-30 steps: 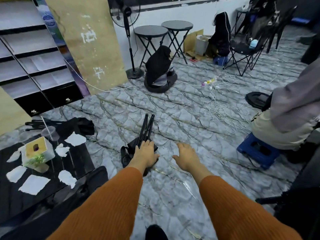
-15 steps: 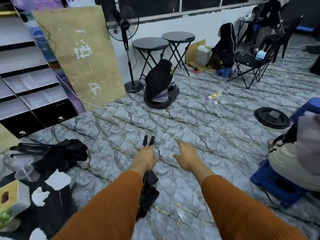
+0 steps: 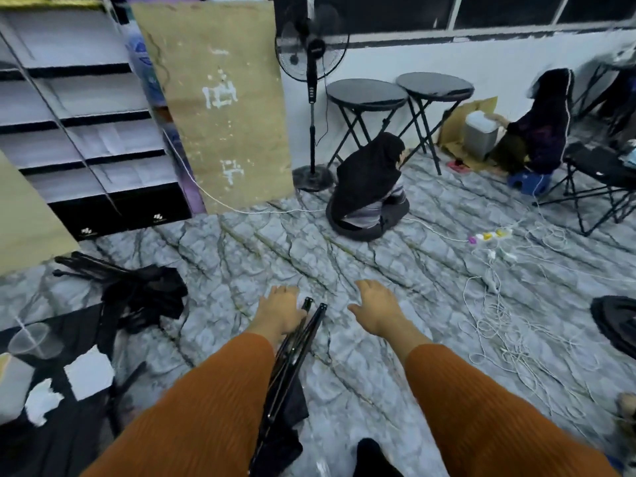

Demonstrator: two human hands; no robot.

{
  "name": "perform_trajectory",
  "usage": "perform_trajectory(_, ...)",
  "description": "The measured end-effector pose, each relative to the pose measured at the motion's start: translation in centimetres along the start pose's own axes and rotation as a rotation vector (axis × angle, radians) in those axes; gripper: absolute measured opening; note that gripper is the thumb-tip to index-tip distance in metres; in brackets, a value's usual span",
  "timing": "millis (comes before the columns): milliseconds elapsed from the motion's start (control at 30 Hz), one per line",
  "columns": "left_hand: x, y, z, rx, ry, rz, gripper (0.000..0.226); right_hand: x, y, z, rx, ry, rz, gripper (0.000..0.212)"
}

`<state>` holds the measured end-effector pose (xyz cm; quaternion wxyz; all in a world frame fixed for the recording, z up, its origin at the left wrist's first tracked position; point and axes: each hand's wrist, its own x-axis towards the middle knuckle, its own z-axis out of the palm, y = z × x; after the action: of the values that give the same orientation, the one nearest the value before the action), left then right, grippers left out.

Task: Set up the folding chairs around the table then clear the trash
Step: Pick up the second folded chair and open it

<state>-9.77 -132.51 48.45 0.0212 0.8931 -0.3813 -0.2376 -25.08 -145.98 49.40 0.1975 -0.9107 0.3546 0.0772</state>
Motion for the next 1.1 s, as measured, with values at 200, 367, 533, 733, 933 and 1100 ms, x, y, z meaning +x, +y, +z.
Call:
perform_trajectory(200,4.9,0.0,-2.1,-0.126,0.046,-0.227,0.073,9.7,-0.2,-3.1,-0.088,-0.116,-0.266,0.058)
perform_trajectory(367,5.8,-2.9,-2.0,-0.278,0.103,-0.453,0.071,15.8,-5.1,-2.7,-0.109,-0.258,-0.494,0.055)
perform_trajectory(533,4.2,-8.6,0.0,-0.435,0.155,-0.721,0.068,19.4,-12.4,0.4,-0.176,-0.343,-0.771,0.046)
perform_trajectory(733,-0.6,-14.4,4.0,-0.564,0.174,-1.054,0.068,20.2,-20.1,5.3,-0.267,-0.507,-1.057,0.047)
perform_trajectory(933,-4.7,-15.9,9.2,-0.732,0.209,-1.331,0.066,19.2,-24.5,10.9,-0.330,-0.665,-1.248,0.038)
perform_trajectory(1100,-5.5,-14.1,16.9,-0.933,0.288,-1.558,0.061,18.5,-25.6,18.0,-0.453,-0.821,-1.410,0.040)
